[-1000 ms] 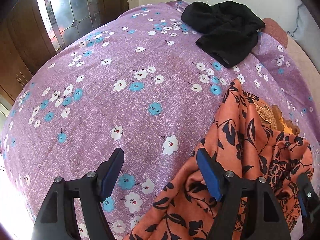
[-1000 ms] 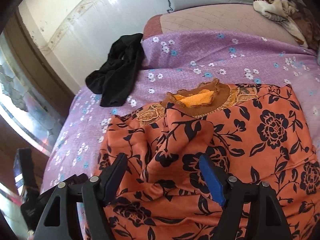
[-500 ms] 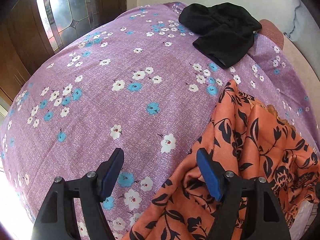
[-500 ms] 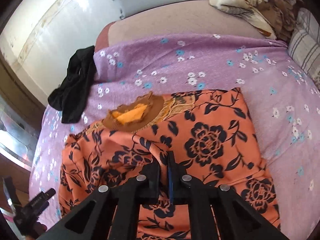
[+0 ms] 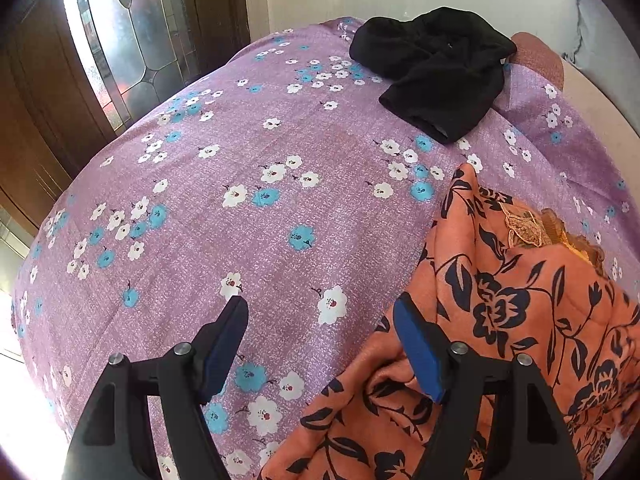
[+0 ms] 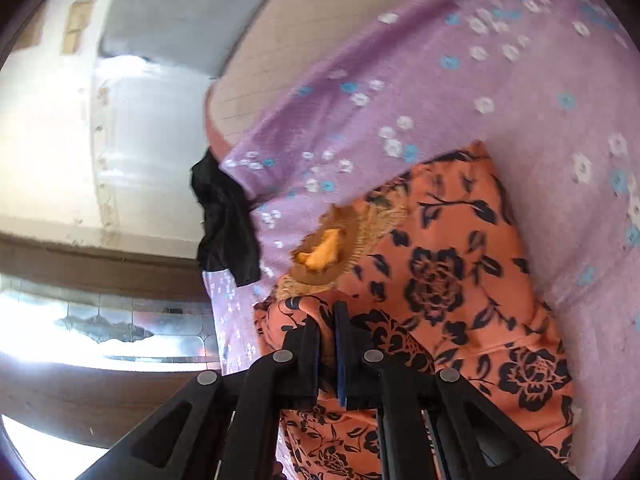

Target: Fold small clothes

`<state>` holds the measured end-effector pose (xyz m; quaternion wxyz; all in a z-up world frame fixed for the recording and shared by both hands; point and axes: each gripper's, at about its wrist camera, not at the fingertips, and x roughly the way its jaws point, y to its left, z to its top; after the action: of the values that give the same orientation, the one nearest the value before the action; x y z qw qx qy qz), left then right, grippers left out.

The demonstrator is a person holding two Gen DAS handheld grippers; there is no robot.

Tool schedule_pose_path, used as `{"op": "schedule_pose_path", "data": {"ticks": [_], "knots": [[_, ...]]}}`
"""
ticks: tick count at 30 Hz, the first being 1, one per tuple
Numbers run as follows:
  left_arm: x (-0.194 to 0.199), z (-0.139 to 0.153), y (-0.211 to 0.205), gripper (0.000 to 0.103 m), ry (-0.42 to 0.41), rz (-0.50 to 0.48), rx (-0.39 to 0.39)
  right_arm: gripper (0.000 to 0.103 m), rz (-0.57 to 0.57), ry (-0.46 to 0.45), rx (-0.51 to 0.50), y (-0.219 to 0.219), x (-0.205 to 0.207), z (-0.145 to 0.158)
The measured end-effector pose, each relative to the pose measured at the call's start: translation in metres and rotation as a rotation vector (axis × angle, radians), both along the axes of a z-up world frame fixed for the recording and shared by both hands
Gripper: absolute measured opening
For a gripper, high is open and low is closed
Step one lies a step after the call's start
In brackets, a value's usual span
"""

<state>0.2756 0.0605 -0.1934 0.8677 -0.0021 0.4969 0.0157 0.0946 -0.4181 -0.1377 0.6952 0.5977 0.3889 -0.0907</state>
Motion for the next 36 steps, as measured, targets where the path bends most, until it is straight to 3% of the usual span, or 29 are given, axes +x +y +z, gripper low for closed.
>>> {"op": "schedule_pose_path", "data": {"ticks": [2, 3, 4, 6, 9, 12, 17, 19, 23, 25, 26, 30, 33, 36], "knots": [[0.000, -0.002, -0.002, 0.075, 0.004, -0.003, 0.008, 0.016, -0.114, 0.111, 0.111, -0.026, -0.019, -0.043], [-0.001, -0.002, -0.003, 0.075, 0.005, -0.008, 0.013, 0.031, -0.171, 0.116, 0.140, -0.036, -0.031, -0.058], [-0.001, -0.002, -0.005, 0.075, 0.004, -0.014, 0.017, 0.054, -0.220, 0.118, 0.146, -0.042, -0.044, -0.066], [-0.003, -0.001, -0.007, 0.075, -0.004, -0.019, 0.028, 0.070, -0.292, 0.117, 0.102, -0.050, -0.066, -0.068], [-0.005, 0.001, -0.010, 0.075, -0.019, -0.021, 0.027, 0.070, -0.297, 0.071, -0.062, -0.049, -0.082, -0.046], [-0.010, 0.009, -0.016, 0.075, -0.064, -0.042, 0.014, 0.070, -0.160, -0.002, -0.253, -0.022, -0.075, -0.017], [-0.022, 0.014, -0.040, 0.076, -0.107, -0.146, 0.010, 0.064, 0.042, -0.011, -0.390, 0.031, -0.047, -0.017], [-0.024, 0.010, -0.047, 0.076, -0.099, -0.174, 0.020, 0.052, 0.069, 0.027, -0.423, 0.043, -0.041, -0.033], [-0.020, -0.003, -0.052, 0.076, -0.066, -0.180, 0.086, 0.037, 0.101, 0.080, -0.464, 0.050, -0.039, -0.066], [-0.014, -0.015, -0.050, 0.076, -0.027, -0.160, 0.129, 0.017, 0.123, 0.090, -0.521, 0.051, -0.038, -0.062], [-0.011, -0.020, -0.049, 0.076, -0.008, -0.151, 0.141, 0.013, 0.125, 0.080, -0.534, 0.050, -0.039, -0.058], [-0.009, -0.028, -0.047, 0.078, 0.006, -0.138, 0.151, 0.009, 0.061, 0.056, -0.628, 0.044, -0.049, -0.034], [-0.012, -0.026, -0.053, 0.078, -0.015, -0.151, 0.196, 0.008, 0.036, 0.045, -0.575, 0.031, -0.056, -0.030], [-0.013, -0.025, -0.056, 0.078, -0.024, -0.154, 0.223, 0.008, 0.071, 0.219, -0.553, 0.022, -0.047, -0.054]]}}
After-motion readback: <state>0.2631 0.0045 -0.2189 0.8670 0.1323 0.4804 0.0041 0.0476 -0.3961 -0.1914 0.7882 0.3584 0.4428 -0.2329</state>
